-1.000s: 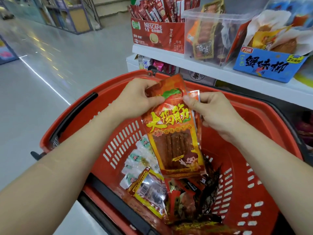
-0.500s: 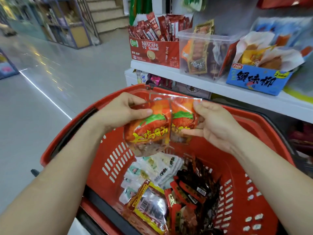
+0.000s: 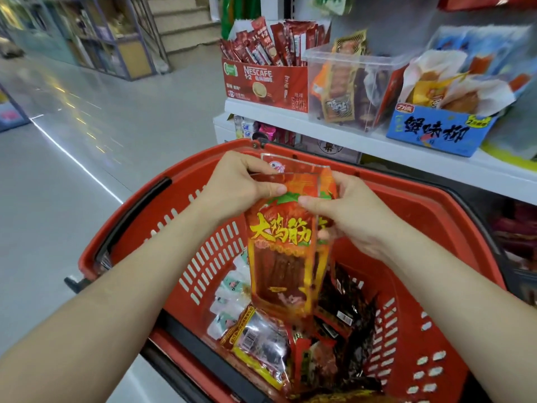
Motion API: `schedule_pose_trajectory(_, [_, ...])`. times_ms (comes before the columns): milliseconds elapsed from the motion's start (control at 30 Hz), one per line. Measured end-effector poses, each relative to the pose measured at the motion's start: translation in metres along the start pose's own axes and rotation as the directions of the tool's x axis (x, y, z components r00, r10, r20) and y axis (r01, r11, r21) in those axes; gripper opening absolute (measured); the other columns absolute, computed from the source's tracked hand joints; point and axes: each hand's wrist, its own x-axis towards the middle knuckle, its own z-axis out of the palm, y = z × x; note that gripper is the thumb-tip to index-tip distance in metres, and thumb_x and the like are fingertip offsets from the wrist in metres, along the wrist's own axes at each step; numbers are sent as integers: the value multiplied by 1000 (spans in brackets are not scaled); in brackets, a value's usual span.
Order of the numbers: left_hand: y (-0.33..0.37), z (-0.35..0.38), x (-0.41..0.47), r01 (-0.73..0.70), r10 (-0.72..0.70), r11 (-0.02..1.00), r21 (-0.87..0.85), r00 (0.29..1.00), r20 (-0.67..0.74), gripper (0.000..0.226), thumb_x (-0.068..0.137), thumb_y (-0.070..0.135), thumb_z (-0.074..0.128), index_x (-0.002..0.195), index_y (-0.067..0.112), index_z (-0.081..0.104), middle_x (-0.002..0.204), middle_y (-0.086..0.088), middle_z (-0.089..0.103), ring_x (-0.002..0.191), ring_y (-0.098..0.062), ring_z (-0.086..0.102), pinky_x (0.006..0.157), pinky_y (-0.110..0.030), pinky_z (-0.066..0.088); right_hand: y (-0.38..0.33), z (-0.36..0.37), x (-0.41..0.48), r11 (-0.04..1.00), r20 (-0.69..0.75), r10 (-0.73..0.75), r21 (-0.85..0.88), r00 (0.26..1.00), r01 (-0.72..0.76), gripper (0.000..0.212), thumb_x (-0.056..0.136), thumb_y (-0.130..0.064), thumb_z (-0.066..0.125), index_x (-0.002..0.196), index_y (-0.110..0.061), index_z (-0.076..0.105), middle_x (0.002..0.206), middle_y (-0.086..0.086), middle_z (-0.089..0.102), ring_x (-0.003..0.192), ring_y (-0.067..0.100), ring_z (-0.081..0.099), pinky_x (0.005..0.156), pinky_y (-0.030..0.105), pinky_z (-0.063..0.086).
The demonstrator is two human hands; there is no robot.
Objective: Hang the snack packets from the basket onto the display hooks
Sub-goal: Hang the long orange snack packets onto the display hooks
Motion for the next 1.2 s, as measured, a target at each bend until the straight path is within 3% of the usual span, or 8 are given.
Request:
schedule_pose_trajectory(167, [-31, 15, 9, 116, -120, 993, -38, 985, -127, 22, 84, 21, 73, 82, 21, 50, 72, 3, 56, 63, -11, 51, 59, -25, 45, 11, -16, 16, 782, -192, -253, -618, 948, 84, 25, 76, -12, 77, 98, -16, 65, 93, 4, 70, 87, 25, 64, 80, 33, 51])
schedule_pose_trajectory(233, [-56, 23, 7, 253, -320, 905, 342, 934, 157, 18, 90, 25, 64, 77, 18, 54, 71, -1, 61, 63, -14, 56, 60, -30, 46, 19, -21, 18, 643, -154, -200, -766, 968, 11, 28, 77, -14, 72, 104, -16, 62, 104, 6, 68, 98, 28, 62, 85, 35, 49])
schedule_pose_trajectory(300, [-79, 39, -8, 63, -595, 686, 725, 622, 509, 12, 91, 19, 61, 84, 10, 65, 76, -4, 61, 66, -17, 56, 65, -33, 47, 25, -21, 17, 488, -112, -108, -871, 988, -46, 25, 79, -16, 67, 102, -18, 57, 111, 7, 66, 104, 31, 61, 86, 37, 50])
schedule_pose_trajectory(400, [-112, 65, -34, -209, -807, 535, 818, 161, 569, 35, 92, 20, 59, 126, 10, 58, 94, 0, 55, 88, -21, 52, 81, -38, 50, 26, -19, 14, 348, -100, -3, -933, 995, -92, 20, 82, -19, 62, 93, -26, 47, 113, 6, 64, 107, 31, 60, 77, 35, 47])
schedule_pose_trajectory(533, [-145, 73, -35, -235, -859, 488, 841, 44, 511, 54, 90, 26, 63, 139, 21, 42, 141, -10, 43, 123, -31, 47, 101, -49, 46, 30, -22, 14, 321, -120, 67, -937, 991, -135, 32, 86, -20, 61, 116, -23, 54, 123, 8, 61, 113, 33, 58, 83, 38, 47])
schedule_pose_trajectory(833, [-187, 80, -57, 389, -813, 562, 730, 421, 402, 65, 70, 18, 83, 118, 15, 40, 100, -9, 57, 73, -14, 55, 49, -24, 42, 28, -42, 21, 442, -142, 109, -879, 984, -176, 30, 79, -14, 60, 107, -24, 55, 116, 8, 63, 106, 33, 60, 88, 42, 52])
schedule_pose_trajectory(967, [-133, 70, -17, 185, -831, 518, 835, 342, 439, 42, 76, 28, 80, 104, 0, 65, 81, -5, 54, 66, -17, 45, 51, -23, 34, 25, -43, 23, 489, -104, 81, -862, 991, -130, 31, 80, -7, 57, 107, -20, 53, 119, 9, 62, 110, 33, 58, 88, 39, 51])
schedule_pose_trajectory(1200, [27, -20, 27, 232, -365, 808, 541, 919, 151, 14, 63, 9, 76, 74, 6, 67, 50, 4, 53, 47, -10, 44, 48, -23, 32, 26, -46, 10, 921, -49, 233, -308, 971, -236, 45, 86, 5, 54, 116, -28, 49, 93, 6, 50, 58, 17, 53, 42, 25, 49])
